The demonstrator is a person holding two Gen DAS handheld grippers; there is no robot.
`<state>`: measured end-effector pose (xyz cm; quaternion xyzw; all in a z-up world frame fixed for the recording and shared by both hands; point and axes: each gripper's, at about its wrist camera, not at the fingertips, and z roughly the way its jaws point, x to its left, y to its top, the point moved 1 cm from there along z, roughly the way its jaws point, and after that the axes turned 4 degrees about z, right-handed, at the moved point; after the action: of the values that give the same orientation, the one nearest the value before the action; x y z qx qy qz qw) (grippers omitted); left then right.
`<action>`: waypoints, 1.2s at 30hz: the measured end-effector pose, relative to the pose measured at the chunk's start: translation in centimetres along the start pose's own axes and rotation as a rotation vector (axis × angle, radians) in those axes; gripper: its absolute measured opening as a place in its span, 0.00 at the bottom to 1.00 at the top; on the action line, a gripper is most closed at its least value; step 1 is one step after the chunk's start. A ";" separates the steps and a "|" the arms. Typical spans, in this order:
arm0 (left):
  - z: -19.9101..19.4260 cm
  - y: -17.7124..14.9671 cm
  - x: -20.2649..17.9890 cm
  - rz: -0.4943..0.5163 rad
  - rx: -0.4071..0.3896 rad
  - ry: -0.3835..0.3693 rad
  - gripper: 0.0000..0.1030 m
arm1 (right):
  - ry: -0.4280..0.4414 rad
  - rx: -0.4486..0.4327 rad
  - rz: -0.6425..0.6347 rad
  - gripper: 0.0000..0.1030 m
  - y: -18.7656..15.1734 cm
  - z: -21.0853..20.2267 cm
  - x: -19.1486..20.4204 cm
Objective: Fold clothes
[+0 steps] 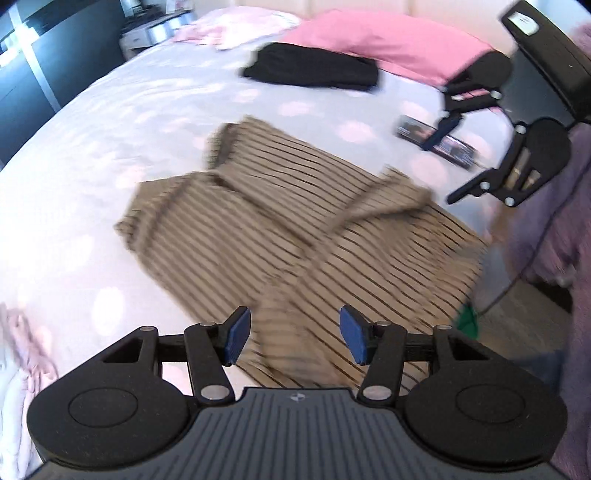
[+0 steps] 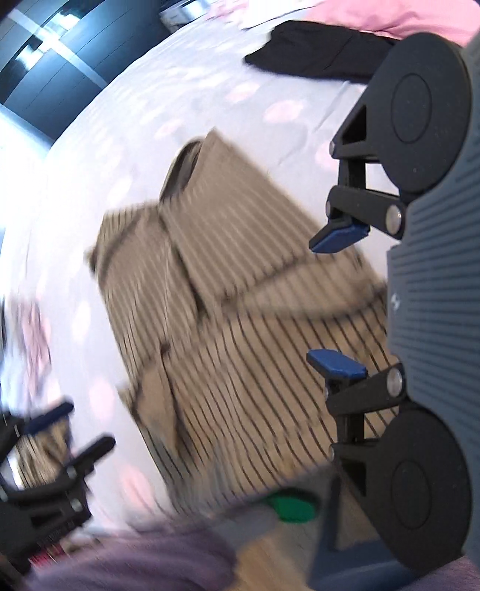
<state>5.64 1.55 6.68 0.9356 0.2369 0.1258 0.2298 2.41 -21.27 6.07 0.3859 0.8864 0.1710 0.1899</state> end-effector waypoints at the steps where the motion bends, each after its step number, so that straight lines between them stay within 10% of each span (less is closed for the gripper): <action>1: 0.4 0.2 1.1 -0.031 -0.007 0.014 0.50 | -0.004 0.000 0.037 0.59 0.4 0.4 -1.2; 11: 6.4 0.7 11.0 -0.317 -0.045 0.089 0.50 | 0.034 -0.010 0.378 0.59 3.0 7.7 -11.2; 36: 19.3 1.4 24.0 -0.647 -0.111 -0.012 0.52 | 0.134 -0.017 0.699 0.63 8.7 22.0 -23.4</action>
<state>33.34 5.34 -6.29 0.7986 0.5132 0.0532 0.3098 32.83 -29.71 -4.34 0.6524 0.7098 0.2579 0.0643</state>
